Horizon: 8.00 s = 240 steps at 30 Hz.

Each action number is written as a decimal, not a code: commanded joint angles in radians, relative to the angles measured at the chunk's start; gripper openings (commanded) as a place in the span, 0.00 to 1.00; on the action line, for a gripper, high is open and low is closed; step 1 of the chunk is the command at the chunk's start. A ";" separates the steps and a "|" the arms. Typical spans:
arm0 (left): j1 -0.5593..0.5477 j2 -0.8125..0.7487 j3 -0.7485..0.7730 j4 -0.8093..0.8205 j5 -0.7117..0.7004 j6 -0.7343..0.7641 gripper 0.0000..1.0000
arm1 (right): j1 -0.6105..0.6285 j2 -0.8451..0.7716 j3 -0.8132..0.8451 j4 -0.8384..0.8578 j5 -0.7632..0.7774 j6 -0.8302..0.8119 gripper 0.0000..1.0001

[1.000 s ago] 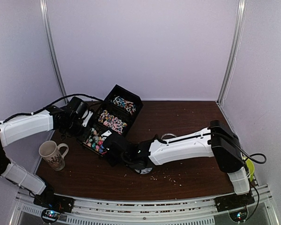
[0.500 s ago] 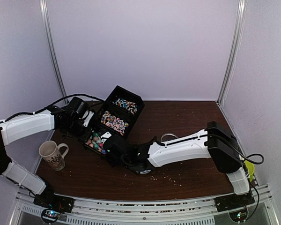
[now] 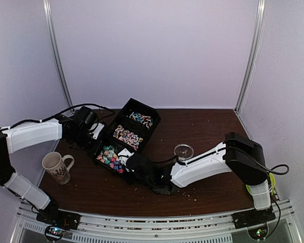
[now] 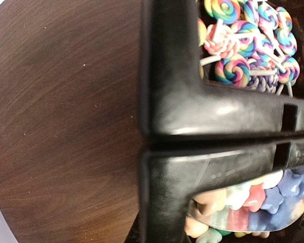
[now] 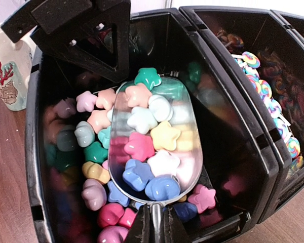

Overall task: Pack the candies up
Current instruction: Scoop the fake candies from the plate, then place the fake candies in the packing box, then scoop the fake candies from the plate.

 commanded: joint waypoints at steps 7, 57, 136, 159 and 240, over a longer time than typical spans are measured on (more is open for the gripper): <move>0.000 -0.048 0.089 0.123 0.136 -0.030 0.00 | -0.064 -0.016 -0.108 0.026 0.088 0.001 0.00; 0.024 -0.086 0.063 0.025 0.070 -0.046 0.00 | -0.034 -0.270 -0.509 0.671 -0.018 -0.210 0.00; 0.026 -0.110 0.051 0.048 0.133 -0.034 0.00 | -0.233 -0.906 -0.296 -1.203 -0.029 0.121 0.00; 0.026 -0.108 0.053 0.048 0.133 -0.031 0.00 | -0.246 -0.801 -0.110 -1.404 -0.068 0.059 0.00; -0.038 0.017 0.052 0.066 0.206 -0.037 0.00 | -0.001 -0.173 0.713 -1.633 -0.244 -0.217 0.00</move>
